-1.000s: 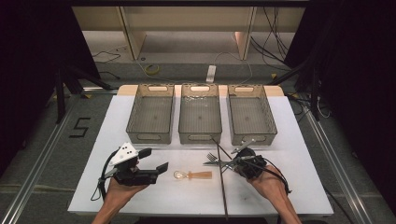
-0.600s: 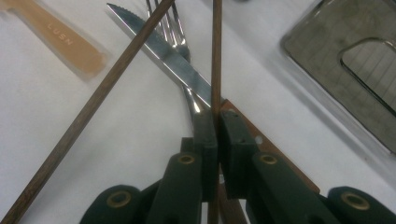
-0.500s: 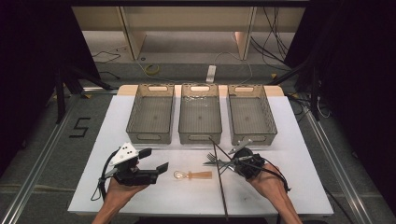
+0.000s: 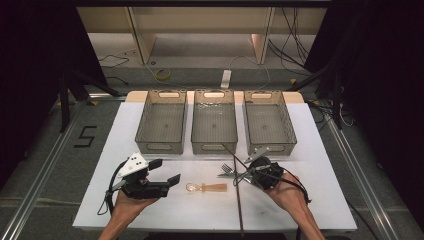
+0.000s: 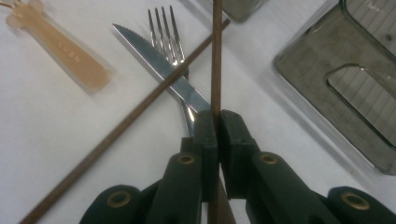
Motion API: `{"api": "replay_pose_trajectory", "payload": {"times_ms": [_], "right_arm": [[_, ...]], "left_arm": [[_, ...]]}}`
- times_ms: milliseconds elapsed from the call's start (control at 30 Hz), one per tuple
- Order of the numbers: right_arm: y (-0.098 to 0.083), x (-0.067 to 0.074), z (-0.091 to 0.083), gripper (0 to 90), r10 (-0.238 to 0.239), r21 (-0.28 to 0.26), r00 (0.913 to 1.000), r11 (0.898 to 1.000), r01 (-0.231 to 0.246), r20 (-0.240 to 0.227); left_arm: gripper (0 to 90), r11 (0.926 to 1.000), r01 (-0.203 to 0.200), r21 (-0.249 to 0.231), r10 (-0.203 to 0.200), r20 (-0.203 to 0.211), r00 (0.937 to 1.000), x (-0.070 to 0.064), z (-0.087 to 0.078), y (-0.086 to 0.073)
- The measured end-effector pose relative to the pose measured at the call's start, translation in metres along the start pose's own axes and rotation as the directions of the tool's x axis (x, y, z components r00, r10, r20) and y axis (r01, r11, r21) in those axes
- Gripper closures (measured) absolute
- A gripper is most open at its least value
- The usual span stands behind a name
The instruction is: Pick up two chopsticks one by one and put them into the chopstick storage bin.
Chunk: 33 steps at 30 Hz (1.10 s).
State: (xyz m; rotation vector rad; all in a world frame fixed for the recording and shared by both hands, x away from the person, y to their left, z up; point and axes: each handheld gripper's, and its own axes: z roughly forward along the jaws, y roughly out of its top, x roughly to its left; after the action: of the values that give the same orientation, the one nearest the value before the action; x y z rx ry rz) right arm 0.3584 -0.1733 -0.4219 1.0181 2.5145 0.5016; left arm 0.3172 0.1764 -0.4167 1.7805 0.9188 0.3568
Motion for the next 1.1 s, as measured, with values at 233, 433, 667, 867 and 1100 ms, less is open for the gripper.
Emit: {"api": "replay_pose_trajectory", "payload": {"times_ms": [233, 433, 667, 867, 1100], "right_arm": [[0.005, 0.002, -0.009, 86.2, -0.004, -0.045, 0.9997, 0.999, 0.002, -0.024], [0.010, 0.006, -0.014, 86.2, -0.007, -0.082, 0.9978, 0.997, 0.002, -0.066], [0.017, 0.011, -0.022, 86.2, -0.013, -0.123, 0.9925, 0.992, -0.002, -0.122], [0.023, 0.018, -0.027, 86.2, -0.037, -0.155, 0.9857, 0.988, 0.011, -0.164], [0.029, 0.028, -0.026, 86.2, -0.053, -0.141, 0.9783, 0.990, 0.024, -0.200]], "left_arm": [[15.2, 1.0000, 0.004, 0.003, -0.004, -0.002, 1.0000, 0.000, 0.000, 0.000], [15.2, 0.9999, 0.009, 0.009, -0.009, 0.000, 1.0000, 0.000, 0.002, 0.000], [15.2, 0.9991, 0.036, 0.021, -0.036, 0.018, 0.9992, -0.003, 0.005, 0.001], [15.2, 0.9986, 0.049, 0.020, -0.049, 0.030, 0.9983, -0.009, 0.012, 0.003], [15.5, 0.9984, 0.027, 0.049, -0.029, 0.056, 0.9980, -0.023, 0.026, 0.005]]}}
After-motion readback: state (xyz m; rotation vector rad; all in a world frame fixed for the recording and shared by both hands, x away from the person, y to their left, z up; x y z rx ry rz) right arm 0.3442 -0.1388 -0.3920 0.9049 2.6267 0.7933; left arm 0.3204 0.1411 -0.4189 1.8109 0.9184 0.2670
